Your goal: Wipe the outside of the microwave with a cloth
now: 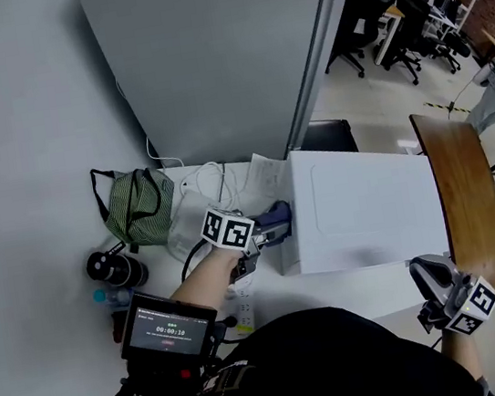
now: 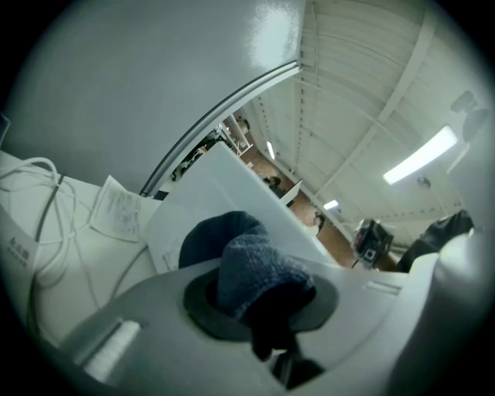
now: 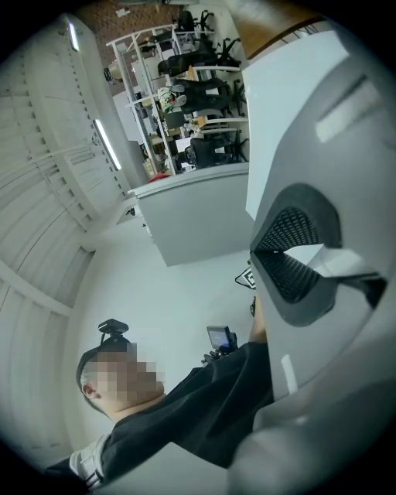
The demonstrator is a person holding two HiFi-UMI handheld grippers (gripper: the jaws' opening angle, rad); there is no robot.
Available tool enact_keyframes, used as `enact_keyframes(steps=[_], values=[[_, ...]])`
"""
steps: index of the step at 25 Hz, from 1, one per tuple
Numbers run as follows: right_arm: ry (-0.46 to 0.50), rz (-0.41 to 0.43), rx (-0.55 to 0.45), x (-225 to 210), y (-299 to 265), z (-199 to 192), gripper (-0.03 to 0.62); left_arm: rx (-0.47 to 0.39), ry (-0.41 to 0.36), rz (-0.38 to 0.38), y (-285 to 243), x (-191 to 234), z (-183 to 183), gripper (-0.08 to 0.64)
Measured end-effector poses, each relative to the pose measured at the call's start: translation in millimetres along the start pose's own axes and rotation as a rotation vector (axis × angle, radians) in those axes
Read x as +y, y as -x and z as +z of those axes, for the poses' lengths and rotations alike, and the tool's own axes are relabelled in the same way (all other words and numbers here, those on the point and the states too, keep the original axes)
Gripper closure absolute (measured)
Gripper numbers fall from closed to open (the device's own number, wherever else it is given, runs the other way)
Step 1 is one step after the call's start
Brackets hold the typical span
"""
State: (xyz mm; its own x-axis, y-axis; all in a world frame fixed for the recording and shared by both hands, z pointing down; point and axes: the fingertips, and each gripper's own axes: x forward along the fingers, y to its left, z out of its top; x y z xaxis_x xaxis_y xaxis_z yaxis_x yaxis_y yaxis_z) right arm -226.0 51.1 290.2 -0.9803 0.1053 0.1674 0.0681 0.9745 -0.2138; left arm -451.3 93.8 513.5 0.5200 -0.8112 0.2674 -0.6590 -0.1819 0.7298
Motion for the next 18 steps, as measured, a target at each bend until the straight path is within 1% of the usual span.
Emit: enact_keyframes(steps=[2, 6, 10, 12, 15, 17, 18], values=[[-0.001, -0.013, 0.017, 0.3, -0.1, -2.2, 0.588, 0.043, 0.017, 0.02, -8.7, 17.6, -18.2, 0.503], [-0.004, -0.037, 0.063, 2.2, 0.3, -6.9, 0.588, 0.062, 0.106, 0.039, -24.2, 59.4, -48.9, 0.503], [0.009, -0.041, 0.105, 7.3, -3.6, -9.0, 0.588, 0.124, 0.15, 0.101, -38.2, 101.9, -82.1, 0.505], [0.015, -0.04, 0.118, 7.8, -5.3, -10.3, 0.588, 0.147, 0.148, 0.135, -42.2, 115.4, -91.2, 0.505], [0.021, -0.028, 0.12, 6.9, -8.6, -11.4, 0.588, 0.188, 0.105, 0.206, -48.2, 125.6, -94.3, 0.512], [0.027, -0.003, 0.107, 8.7, -10.6, -10.5, 0.588, 0.19, 0.085, 0.228, -46.9, 121.4, -92.5, 0.511], [0.031, 0.014, 0.096, 9.6, -11.1, -9.6, 0.588, 0.176, 0.082, 0.224, -42.7, 113.7, -88.4, 0.505]])
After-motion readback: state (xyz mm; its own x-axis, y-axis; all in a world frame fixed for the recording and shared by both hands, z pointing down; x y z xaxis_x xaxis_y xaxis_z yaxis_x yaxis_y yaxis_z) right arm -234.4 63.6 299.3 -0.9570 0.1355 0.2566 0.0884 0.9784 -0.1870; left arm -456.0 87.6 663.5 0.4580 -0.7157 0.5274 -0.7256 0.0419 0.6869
